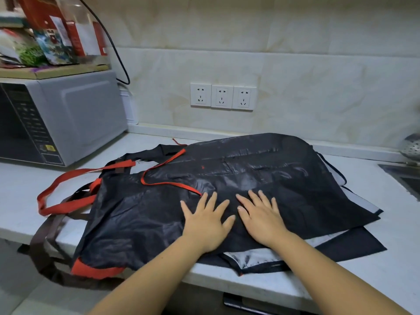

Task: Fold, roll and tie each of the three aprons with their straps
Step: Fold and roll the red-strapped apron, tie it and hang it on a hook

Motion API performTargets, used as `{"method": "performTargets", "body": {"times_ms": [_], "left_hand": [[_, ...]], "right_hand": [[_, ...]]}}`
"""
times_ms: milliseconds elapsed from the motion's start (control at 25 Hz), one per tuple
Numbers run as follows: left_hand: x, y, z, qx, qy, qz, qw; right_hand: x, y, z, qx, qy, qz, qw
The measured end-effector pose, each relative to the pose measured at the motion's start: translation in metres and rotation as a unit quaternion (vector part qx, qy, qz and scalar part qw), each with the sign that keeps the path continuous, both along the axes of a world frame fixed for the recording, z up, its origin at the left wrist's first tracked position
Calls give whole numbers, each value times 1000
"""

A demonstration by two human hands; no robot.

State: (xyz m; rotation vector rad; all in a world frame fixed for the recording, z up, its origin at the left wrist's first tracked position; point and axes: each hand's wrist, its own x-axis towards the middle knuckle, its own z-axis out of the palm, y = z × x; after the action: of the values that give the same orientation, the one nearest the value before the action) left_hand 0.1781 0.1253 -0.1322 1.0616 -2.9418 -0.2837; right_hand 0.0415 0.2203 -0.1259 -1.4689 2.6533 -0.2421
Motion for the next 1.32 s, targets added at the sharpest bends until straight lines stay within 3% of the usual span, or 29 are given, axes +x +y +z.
{"method": "performTargets", "body": {"times_ms": [440, 600, 720, 840, 1000, 1160, 1320], "left_hand": [[4, -33, 1, -12, 1, -65, 998], [-3, -48, 17, -2, -16, -66, 998], [-39, -36, 37, -91, 17, -64, 994], [-86, -19, 41, -81, 71, -98, 989], [-126, -33, 31, -93, 63, -70, 991], [-131, -51, 0, -49, 48, -29, 997], [-130, -53, -6, -22, 61, -34, 997]], "right_hand": [[-73, 48, 10, 83, -42, -139, 986], [-64, 50, 28, 168, 26, -148, 974], [-77, 34, 47, 82, 77, -164, 980], [-92, 3, 45, -26, 78, -121, 989], [-113, -45, 47, -98, 71, -77, 990], [-143, -107, 55, -104, 103, -47, 988], [-162, -167, 64, -35, 85, -27, 995]]}}
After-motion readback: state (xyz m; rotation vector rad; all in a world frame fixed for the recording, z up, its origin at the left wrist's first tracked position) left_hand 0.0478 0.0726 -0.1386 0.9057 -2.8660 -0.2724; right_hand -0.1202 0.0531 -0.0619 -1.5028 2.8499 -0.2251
